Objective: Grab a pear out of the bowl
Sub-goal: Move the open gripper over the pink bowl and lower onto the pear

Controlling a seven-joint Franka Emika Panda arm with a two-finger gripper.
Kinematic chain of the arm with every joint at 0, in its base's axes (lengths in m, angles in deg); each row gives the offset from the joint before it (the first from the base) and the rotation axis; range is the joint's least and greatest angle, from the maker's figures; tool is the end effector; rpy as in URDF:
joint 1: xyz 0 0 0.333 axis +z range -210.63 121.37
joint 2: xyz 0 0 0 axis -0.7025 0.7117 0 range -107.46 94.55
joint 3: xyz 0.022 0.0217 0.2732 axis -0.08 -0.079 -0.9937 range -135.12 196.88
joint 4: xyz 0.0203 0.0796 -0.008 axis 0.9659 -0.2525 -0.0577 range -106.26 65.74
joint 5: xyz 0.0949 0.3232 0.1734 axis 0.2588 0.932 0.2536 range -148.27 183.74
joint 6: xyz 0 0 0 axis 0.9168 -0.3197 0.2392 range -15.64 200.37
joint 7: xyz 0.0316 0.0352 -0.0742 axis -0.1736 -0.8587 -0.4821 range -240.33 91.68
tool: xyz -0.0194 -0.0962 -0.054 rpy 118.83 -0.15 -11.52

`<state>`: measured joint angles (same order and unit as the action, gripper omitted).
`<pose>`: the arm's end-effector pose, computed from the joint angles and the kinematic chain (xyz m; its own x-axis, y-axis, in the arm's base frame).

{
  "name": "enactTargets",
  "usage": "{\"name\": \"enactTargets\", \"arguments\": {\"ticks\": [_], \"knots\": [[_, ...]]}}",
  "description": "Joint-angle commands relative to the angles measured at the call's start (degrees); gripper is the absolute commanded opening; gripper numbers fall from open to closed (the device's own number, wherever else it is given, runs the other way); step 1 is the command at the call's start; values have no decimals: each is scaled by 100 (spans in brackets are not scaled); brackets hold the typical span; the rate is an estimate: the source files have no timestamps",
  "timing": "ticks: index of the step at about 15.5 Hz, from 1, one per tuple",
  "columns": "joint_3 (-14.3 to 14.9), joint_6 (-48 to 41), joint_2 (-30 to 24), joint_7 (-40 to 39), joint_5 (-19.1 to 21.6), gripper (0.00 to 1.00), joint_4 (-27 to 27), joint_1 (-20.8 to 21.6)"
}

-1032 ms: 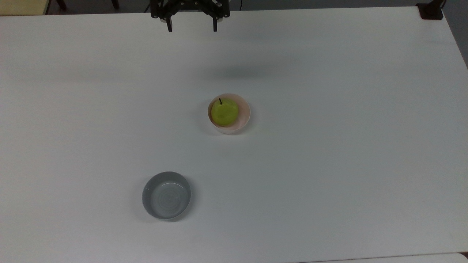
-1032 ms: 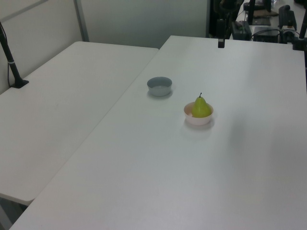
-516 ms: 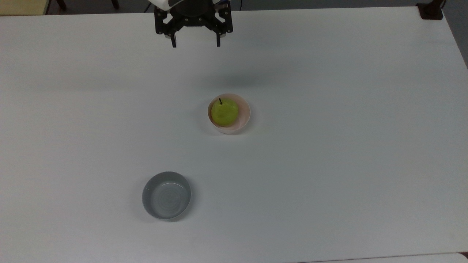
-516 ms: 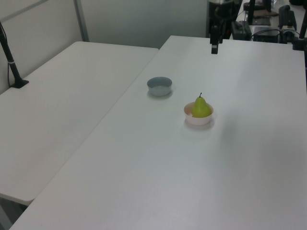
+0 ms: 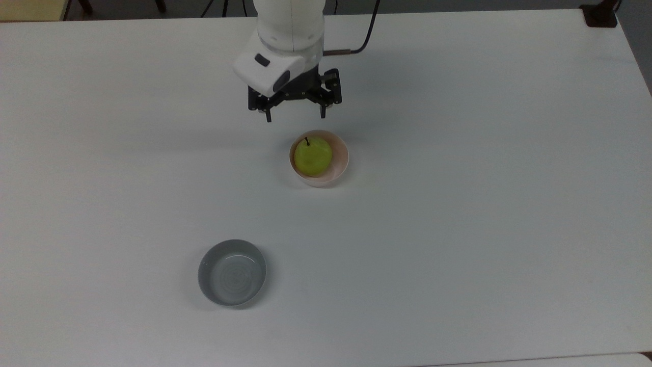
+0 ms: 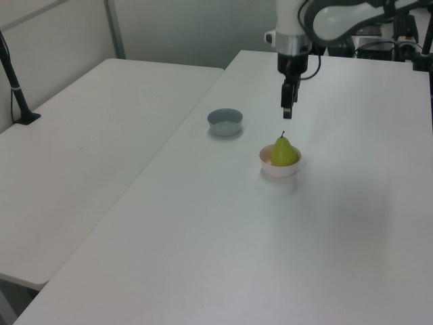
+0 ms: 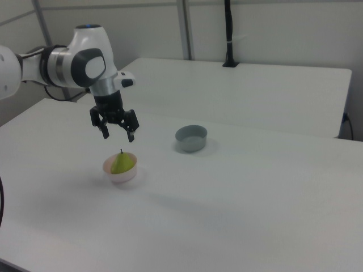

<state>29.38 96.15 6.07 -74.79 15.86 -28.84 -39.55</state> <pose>0.5987 0.0658 0.4148 0.9910 0.1335 -0.0060 0.1336 -0.9907 0.0248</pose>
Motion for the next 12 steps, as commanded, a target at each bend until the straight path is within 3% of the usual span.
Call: {"name": "enactTargets", "arguments": {"ticks": [1, 12], "knots": [[36, 408, 284, 46, -225, 100, -144, 177], [27, 1024, 734, 28, -349, 98, -381, 291]]}}
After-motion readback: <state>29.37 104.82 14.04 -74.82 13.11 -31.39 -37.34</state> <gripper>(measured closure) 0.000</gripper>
